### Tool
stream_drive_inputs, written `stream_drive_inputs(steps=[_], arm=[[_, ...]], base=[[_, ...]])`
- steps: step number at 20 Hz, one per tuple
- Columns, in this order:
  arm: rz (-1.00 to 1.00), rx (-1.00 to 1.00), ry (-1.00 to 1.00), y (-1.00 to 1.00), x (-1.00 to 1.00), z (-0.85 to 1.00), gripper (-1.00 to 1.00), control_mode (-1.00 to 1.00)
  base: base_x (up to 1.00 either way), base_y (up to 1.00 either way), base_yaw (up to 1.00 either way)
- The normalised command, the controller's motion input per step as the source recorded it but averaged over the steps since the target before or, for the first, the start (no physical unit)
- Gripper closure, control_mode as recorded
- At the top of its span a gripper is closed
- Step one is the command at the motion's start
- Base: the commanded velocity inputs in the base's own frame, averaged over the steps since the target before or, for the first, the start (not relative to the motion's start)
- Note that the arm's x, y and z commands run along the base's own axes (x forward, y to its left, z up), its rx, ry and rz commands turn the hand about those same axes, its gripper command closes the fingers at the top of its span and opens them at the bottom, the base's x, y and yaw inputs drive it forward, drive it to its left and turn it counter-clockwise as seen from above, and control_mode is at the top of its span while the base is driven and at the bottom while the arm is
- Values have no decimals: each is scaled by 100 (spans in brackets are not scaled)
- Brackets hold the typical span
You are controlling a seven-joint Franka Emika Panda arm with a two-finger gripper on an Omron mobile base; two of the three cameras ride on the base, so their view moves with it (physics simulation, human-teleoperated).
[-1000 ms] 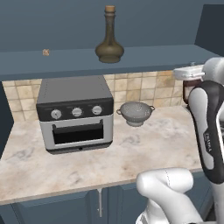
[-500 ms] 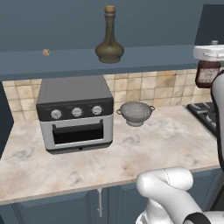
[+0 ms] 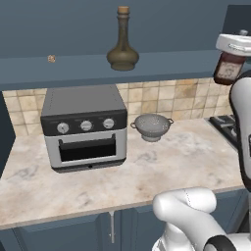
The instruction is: Pick the ketchup and oil and vinegar bottle from the counter and place them in the cabinet.
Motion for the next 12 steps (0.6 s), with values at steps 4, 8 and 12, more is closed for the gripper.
stream_drive_inputs(steps=[4,8,12], arm=[[-7,1,-11,39,19,11,100,-100],[-8,0,-5,43,30,10,100,-100],[-6,-1,1,37,37,0,100,-100]], base=[[0,0,0],[0,0,0],[0,0,0]])
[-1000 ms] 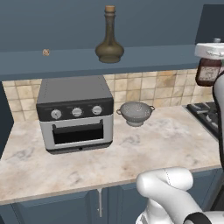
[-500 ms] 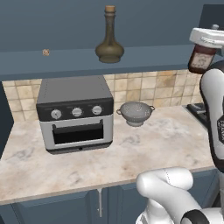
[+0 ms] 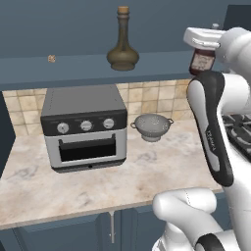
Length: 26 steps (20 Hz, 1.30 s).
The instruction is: Pick the ketchup and oil and vinegar bottle from the counter and place them in the cabinet.
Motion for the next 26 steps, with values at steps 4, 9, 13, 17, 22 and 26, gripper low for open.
stream_drive_inputs(steps=[4,9,13,17,22,26], arm=[[0,-6,10,6,15,0,100,-100],[0,0,6,0,9,5,100,-100],[0,-1,13,0,20,7,100,-100],[0,-1,6,0,8,0,100,-100],[0,0,0,0,1,0,100,-100],[0,0,0,0,6,-3,100,-100]], base=[[0,0,0],[0,0,0],[0,0,0],[0,0,0],[0,0,0],[0,0,0]])
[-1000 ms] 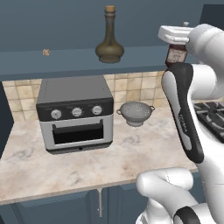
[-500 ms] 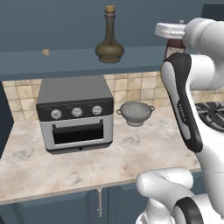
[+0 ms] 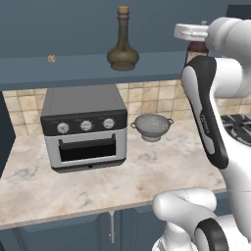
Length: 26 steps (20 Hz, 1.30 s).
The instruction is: Pick the ketchup and oil and vinegar bottle from the counter and place them in the cabinet.
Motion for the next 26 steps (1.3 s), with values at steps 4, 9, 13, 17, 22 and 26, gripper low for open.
stream_drive_inputs(steps=[4,9,13,17,22,26], arm=[[0,0,0,0,18,-1,100,-100],[0,0,1,1,41,0,100,-100],[0,0,0,1,45,-3,100,-100],[0,0,0,0,42,-8,100,-100],[0,-1,-1,4,39,-10,100,-100],[0,-4,-2,9,37,-18,100,-100]], base=[[0,0,0],[0,0,0],[0,0,0],[0,0,0],[0,0,0],[0,0,0]])
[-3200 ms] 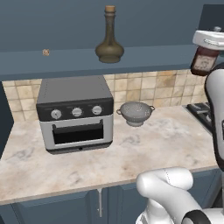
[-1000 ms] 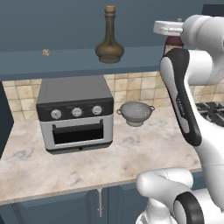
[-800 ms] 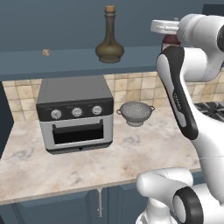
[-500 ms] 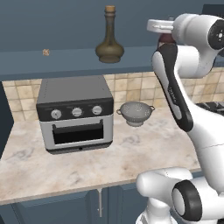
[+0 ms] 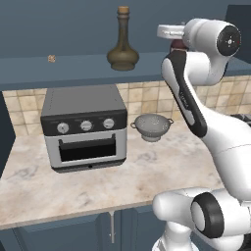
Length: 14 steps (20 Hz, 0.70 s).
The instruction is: Pick the ketchup and oil and vinegar bottle from the counter and place them in the cabinet.
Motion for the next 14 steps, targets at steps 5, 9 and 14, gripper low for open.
stream_drive_inputs(steps=[5,9,14], arm=[[0,-5,-1,7,33,-26,100,-100],[0,-1,0,1,38,-23,100,-100],[0,0,0,0,50,-3,100,-100]], base=[[0,0,0],[0,0,0],[0,0,0]])
